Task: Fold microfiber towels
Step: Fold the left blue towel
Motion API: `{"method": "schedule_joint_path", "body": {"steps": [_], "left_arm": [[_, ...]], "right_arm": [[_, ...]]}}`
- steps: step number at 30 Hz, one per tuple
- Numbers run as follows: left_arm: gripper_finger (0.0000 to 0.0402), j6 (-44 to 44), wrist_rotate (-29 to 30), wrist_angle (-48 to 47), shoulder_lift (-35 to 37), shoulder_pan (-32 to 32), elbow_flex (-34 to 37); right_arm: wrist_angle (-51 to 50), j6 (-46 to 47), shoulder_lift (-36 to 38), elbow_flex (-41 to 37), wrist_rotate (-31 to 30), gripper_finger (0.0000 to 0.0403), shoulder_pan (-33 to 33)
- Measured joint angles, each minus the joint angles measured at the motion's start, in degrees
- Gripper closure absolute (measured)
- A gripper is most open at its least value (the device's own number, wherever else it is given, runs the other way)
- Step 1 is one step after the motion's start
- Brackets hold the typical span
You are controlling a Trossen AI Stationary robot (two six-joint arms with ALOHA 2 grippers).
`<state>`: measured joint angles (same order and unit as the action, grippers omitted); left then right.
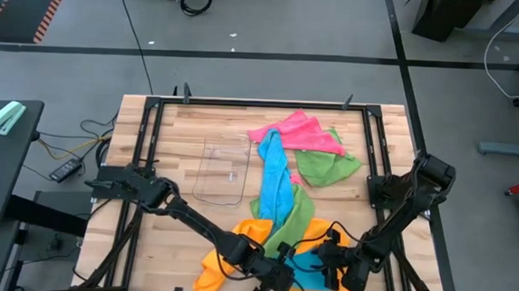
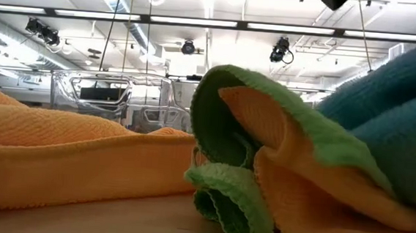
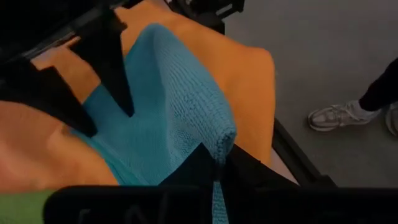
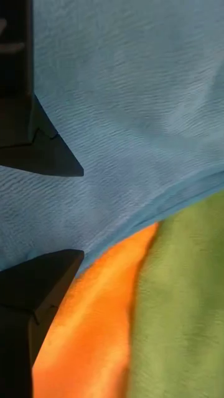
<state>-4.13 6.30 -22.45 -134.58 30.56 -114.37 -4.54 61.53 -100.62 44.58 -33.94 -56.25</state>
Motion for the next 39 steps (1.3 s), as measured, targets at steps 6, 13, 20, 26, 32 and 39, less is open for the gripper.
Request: {"method": "schedule_joint_path", "body": {"steps": [6, 13, 20, 26, 32, 39], "left_arm": [[0.0385, -2.9, -2.2, 1.1, 0.0, -0.1, 0.0], [0.0378, -7.5, -4.6, 2.7, -0.6, -0.3, -0.1], [0.0383, -11.4, -4.6, 4.9, -0.6, -0.5, -0.1], [0.0378, -10.4, -4.6, 4.9, -1.1, -0.6, -0.1], [0.0385, -9.9, -5.0, 4.5, -1.1, -0.6, -0.1], [0.0378, -3.6, -5.0, 4.6, -1.1, -0.9, -0.1]], "right_arm": [[0.5, -3.3, -3.4, 0.3, 2.0, 0.0191, -0.3], [0.0, -8.8, -3.1, 0.2, 2.6, 0.0191, -0.2], [-4.0, -11.3, 3.7, 0.0, 4.5, 0.0191, -0.2], [-6.1, -12.3, 8.1, 0.0, 3.6, 0.0191, -0.1], [-6.2, -11.9, 10.1, 0.0, 6.0, 0.0191, -0.5], [-6.2, -13.5, 11.1, 5.1, 7.0, 0.0191, -1.0]]}}
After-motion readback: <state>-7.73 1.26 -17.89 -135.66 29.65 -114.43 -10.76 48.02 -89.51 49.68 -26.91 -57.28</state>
